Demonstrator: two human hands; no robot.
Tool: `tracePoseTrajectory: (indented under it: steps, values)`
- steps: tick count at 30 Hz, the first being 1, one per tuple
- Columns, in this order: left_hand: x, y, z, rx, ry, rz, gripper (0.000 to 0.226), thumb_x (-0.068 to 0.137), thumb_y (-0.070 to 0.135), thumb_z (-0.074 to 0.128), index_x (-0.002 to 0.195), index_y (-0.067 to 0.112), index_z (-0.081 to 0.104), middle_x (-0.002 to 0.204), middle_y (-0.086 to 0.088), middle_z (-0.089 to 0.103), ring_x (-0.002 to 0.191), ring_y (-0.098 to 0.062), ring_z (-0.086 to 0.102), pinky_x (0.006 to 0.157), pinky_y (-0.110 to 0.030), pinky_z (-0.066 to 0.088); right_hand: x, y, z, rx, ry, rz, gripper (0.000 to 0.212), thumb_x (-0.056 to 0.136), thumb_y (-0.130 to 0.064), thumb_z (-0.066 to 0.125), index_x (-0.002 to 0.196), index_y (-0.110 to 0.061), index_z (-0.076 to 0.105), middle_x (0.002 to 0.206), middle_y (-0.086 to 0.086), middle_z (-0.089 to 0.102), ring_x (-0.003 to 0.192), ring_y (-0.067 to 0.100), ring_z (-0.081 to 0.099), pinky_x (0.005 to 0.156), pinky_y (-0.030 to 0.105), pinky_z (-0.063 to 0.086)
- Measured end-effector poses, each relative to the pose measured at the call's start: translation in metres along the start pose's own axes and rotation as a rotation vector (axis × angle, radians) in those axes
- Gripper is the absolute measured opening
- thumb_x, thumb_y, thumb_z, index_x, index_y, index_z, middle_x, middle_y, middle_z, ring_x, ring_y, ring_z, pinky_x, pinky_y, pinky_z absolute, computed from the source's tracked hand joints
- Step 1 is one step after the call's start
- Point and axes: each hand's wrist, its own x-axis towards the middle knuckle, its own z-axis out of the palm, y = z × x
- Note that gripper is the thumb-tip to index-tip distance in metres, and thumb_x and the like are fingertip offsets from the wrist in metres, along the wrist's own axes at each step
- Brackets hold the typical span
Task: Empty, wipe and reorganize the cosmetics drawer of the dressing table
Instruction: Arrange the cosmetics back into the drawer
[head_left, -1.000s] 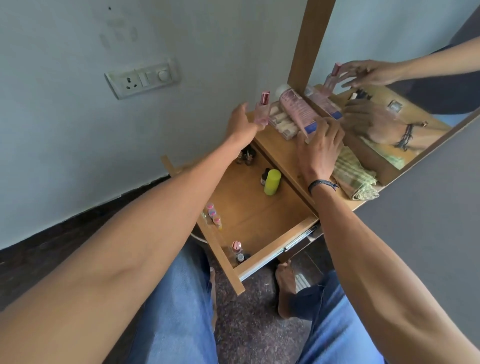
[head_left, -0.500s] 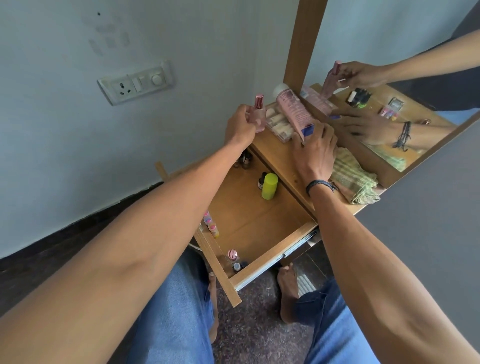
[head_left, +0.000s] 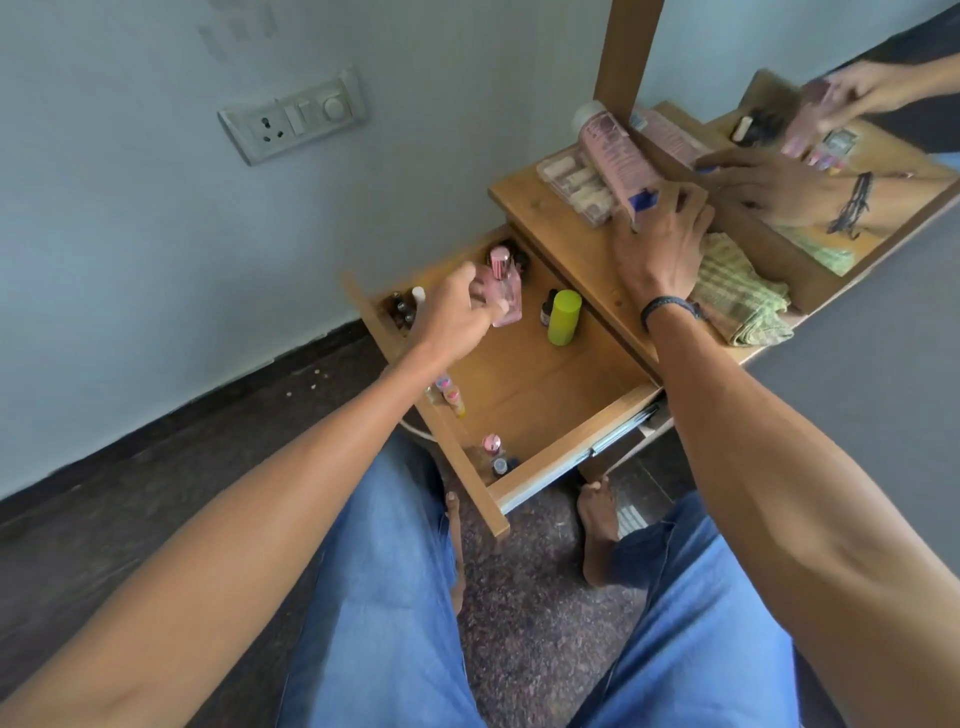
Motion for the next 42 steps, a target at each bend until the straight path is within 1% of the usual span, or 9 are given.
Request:
tracePoseTrajectory:
  steps: [2,5,12,15,18,27,33,39,42]
  values:
    - [-0.018,-0.01,0.006,0.104,-0.078,0.021,0.02,0.086,0.028,0.071,0.095,0.018,0.056,0.097,0.006,0.069,0.079,-0.011,0.067,0.066,-0.032,0.051,0.0,0.0,-0.001,-0.003,-0.003,-0.005,0.051,0.092,-0.047,0.053,0.13,-0.012,0.052,0.136,0.013,0.044,0.127,0.035,0.04,0.098,0.049,0.04]
    - [-0.034,-0.019,0.015,0.231,-0.17,0.051,0.018,0.085,0.025,0.072,0.096,0.02,0.059,0.095,0.007,0.071,0.065,-0.003,0.059,0.052,-0.023,0.037,0.0,0.001,-0.002,-0.009,-0.004,-0.009,0.052,0.091,-0.047,0.054,0.129,-0.012,0.052,0.137,0.014,0.044,0.128,0.035,0.04,0.099,0.048,0.04]
    - [-0.042,-0.014,0.026,0.329,-0.27,0.098,0.021,0.08,0.036,0.077,0.093,0.024,0.065,0.081,0.009,0.067,0.07,-0.014,0.062,0.054,-0.025,0.037,0.001,0.002,-0.001,-0.008,0.005,-0.027,0.048,0.09,-0.043,0.055,0.127,-0.012,0.052,0.137,0.013,0.045,0.126,0.034,0.042,0.098,0.046,0.042]
    - [-0.04,-0.012,0.026,0.372,-0.384,0.097,0.021,0.079,0.026,0.08,0.095,0.025,0.066,0.089,0.008,0.069,0.08,-0.016,0.064,0.064,-0.029,0.045,0.001,0.003,-0.001,-0.009,0.001,-0.023,0.048,0.09,-0.042,0.054,0.128,-0.013,0.052,0.138,0.012,0.044,0.127,0.033,0.042,0.097,0.045,0.042]
    - [-0.038,-0.012,0.023,0.391,-0.501,0.087,0.026,0.077,0.018,0.085,0.095,0.026,0.067,0.099,0.009,0.07,0.088,-0.011,0.061,0.071,-0.026,0.04,0.001,0.003,-0.002,-0.017,0.007,-0.027,0.048,0.089,-0.043,0.054,0.127,-0.014,0.052,0.138,0.011,0.044,0.128,0.032,0.042,0.096,0.044,0.043]
    - [-0.03,-0.018,0.022,0.29,-0.841,0.062,0.038,0.078,-0.005,0.079,0.099,0.026,0.071,0.097,0.016,0.074,0.093,0.0,0.069,0.094,-0.03,0.052,0.002,0.003,0.0,-0.014,0.007,-0.029,0.047,0.088,-0.042,0.052,0.125,-0.015,0.052,0.137,0.009,0.045,0.127,0.029,0.043,0.096,0.042,0.044]
    - [-0.027,-0.018,0.02,0.3,-0.87,0.076,0.043,0.083,-0.013,0.066,0.109,0.019,0.076,0.104,0.014,0.072,0.079,0.02,0.06,0.062,0.001,0.039,0.003,0.003,-0.002,-0.024,-0.009,-0.026,0.05,0.086,-0.041,0.05,0.128,-0.015,0.051,0.139,0.01,0.044,0.128,0.029,0.042,0.096,0.04,0.043]
    - [-0.025,-0.021,0.02,0.35,-0.901,0.086,0.038,0.088,-0.007,0.064,0.108,0.023,0.077,0.107,0.012,0.074,0.087,0.009,0.061,0.063,-0.005,0.04,0.001,0.002,-0.004,-0.041,-0.011,-0.021,0.05,0.084,-0.037,0.05,0.127,-0.012,0.05,0.139,0.011,0.044,0.127,0.03,0.043,0.094,0.04,0.042]
    - [-0.026,-0.02,0.019,0.367,-0.894,0.088,0.039,0.09,-0.006,0.06,0.109,0.023,0.077,0.1,0.015,0.074,0.074,0.012,0.059,0.058,-0.006,0.037,-0.001,0.0,-0.004,-0.048,0.0,-0.011,0.051,0.082,-0.035,0.048,0.126,-0.01,0.05,0.138,0.012,0.045,0.127,0.031,0.043,0.093,0.043,0.044]
